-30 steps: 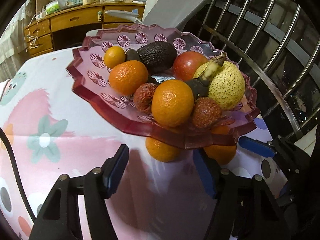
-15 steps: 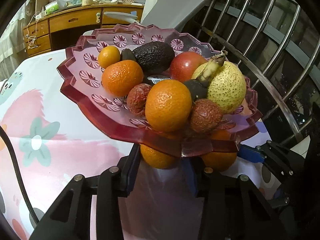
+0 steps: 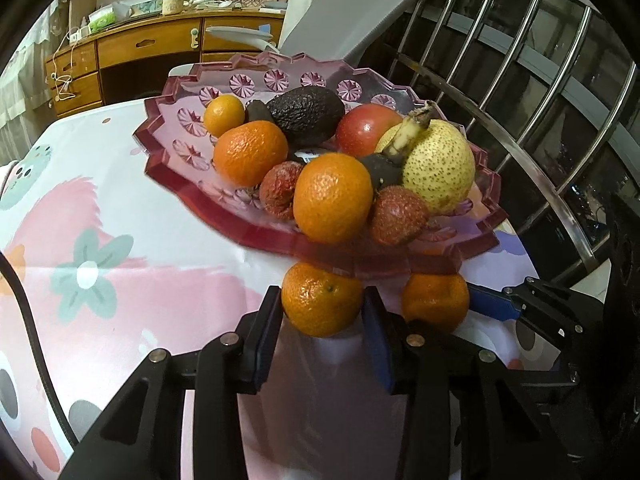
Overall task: Organize fruits
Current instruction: 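Grasp an orange with the left gripper while the right gripper grasps the last orange, then lift both oranges into the pink bowl and open both grippers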
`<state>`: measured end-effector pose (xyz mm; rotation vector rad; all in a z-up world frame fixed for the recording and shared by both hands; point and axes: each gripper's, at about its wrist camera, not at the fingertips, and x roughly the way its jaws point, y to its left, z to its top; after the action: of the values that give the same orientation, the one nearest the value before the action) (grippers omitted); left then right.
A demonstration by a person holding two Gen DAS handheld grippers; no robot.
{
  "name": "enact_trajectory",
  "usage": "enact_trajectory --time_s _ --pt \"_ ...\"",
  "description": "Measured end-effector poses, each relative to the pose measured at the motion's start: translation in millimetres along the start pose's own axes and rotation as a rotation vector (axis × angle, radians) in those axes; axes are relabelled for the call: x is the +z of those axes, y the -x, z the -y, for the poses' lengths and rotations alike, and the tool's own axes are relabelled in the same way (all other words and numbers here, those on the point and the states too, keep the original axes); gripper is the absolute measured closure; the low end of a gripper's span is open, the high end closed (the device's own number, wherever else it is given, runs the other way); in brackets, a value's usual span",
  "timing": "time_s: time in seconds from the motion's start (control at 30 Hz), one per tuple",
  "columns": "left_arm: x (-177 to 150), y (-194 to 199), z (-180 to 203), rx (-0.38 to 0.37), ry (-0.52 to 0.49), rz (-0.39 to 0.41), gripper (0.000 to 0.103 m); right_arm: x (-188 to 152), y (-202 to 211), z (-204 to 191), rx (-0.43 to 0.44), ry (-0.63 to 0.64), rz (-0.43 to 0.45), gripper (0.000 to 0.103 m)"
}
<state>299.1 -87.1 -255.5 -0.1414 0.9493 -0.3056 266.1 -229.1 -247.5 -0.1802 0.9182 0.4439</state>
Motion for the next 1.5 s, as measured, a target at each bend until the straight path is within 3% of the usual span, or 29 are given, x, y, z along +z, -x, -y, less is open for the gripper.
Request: enact_trajectory --time_s 0.3,0.5,0.73,1.0,1.27,1.5 --pt "-23 28 -10 -0.011 0.032 -0.013 0.064 -12 15 -16 0.009 -0.011 -0.021 0.06" --pt "-27 55 -25 0.023 0.067 0.0 0.064 -4 31 -32 0.067 -0.036 -0.03 0.06" --pt "2 94 -34 0.065 0.066 0.07 0.064 24 56 -48 0.124 -0.025 0.013 0.06" --pt "49 120 -33 0.057 0.06 0.187 0.064 68 72 -43 0.116 -0.067 0.098 0.06" --pt "94 108 -28 0.037 0.06 0.262 0.064 99 74 -20 0.061 -0.124 0.173 0.06" --pt "121 75 -9 -0.002 0.038 0.259 0.064 107 69 16 -0.011 -0.209 0.209 0.06"
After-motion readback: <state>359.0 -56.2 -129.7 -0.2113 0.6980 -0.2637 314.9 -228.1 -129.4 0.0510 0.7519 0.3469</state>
